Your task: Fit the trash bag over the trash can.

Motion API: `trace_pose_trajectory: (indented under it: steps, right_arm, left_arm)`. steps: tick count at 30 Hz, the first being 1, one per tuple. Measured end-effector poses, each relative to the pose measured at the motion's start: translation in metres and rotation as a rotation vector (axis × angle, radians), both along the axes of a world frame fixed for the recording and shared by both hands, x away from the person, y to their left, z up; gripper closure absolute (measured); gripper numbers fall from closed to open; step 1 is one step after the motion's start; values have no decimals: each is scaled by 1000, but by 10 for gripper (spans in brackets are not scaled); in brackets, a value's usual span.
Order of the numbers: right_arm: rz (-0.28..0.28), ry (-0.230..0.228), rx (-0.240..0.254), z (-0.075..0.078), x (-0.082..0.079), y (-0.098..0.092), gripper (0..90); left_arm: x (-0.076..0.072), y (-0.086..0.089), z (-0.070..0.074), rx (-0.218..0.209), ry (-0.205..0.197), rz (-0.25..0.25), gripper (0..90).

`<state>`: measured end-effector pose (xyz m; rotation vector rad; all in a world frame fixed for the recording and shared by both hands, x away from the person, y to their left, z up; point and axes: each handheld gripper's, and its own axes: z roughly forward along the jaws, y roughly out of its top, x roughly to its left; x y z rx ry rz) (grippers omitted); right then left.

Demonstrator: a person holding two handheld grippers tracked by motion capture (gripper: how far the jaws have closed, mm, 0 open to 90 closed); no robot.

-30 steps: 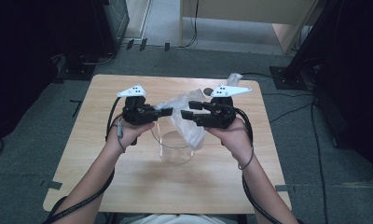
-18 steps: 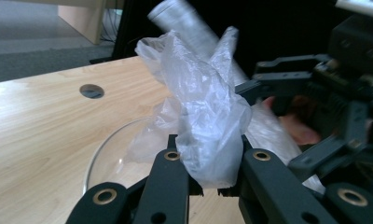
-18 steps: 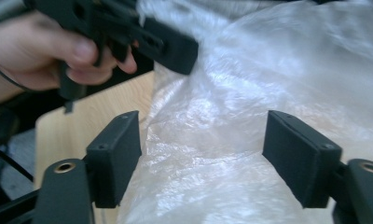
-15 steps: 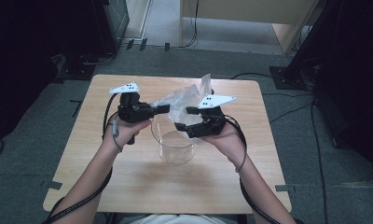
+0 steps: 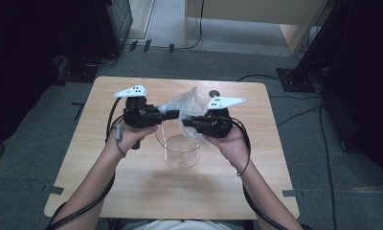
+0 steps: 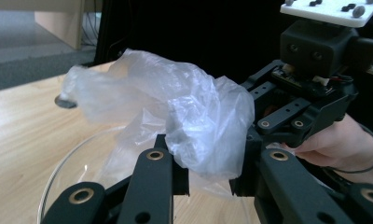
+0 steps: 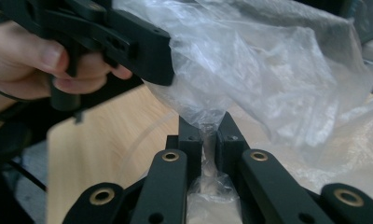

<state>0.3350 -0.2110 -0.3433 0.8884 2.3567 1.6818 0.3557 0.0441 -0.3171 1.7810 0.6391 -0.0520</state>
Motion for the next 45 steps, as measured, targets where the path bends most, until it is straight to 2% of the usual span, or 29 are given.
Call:
trace_pose_trajectory:
  steps: [3, 7, 11, 14, 15, 17, 21, 23, 26, 29, 31, 34, 37, 40, 41, 45]
  right_arm:
    - [16, -34, 23, 2, -2, 4, 857]
    - [16, -76, 34, 1, -2, 8, 854]
    - [24, -54, 80, -5, 3, 9, 851]
    - [23, -54, 85, -10, 7, 9, 850]
    - [21, -50, 72, -12, 8, 9, 852]
    - [15, -36, 48, -15, 9, 8, 854]
    - [-7, -19, 21, -18, 10, 3, 855]
    - [-17, 3, 26, -19, 12, 0, 855]
    - [-35, 23, 28, -20, 14, -4, 854]
    - [-45, 33, 44, -18, 14, -5, 854]
    - [-37, 32, 37, -17, 13, -2, 854]
    - [-28, 30, 26, -17, 10, 3, 853]
    - [-23, 39, 23, -16, 9, 6, 852]
    - [-25, 42, 27, -16, 9, 7, 851]
    - [-24, 44, 28, -15, 9, 8, 851]
    - [-23, 62, 39, -15, 9, 9, 833]
  left_arm:
    - [-6, -1, 7, 25, -29, -13, 776]
    - [-8, -2, 8, 41, -27, -18, 781]
    - [-7, -3, 7, 48, -16, -15, 785]
    - [-4, -2, 3, 75, -23, -4, 772]
    - [-2, -2, -1, 99, -37, 18, 747]
    - [-1, 0, -4, 105, -62, 35, 631]
    - [4, 4, -10, 117, -84, 38, 439]
    - [6, 6, -13, 116, -83, 19, 409]
    - [5, 5, -19, 141, -123, -6, 372]
    - [4, -3, -28, 165, -118, -42, 316]
    - [2, -12, -34, 181, -117, -65, 264]
    - [-1, -23, -40, 181, -129, -99, 230]
    - [-4, -29, -46, 200, -152, -106, 228]
    - [-6, -31, -50, 219, -183, -102, 280]
    - [-6, -31, -51, 229, -195, -101, 351]
    - [-6, -29, -53, 248, -216, -83, 531]
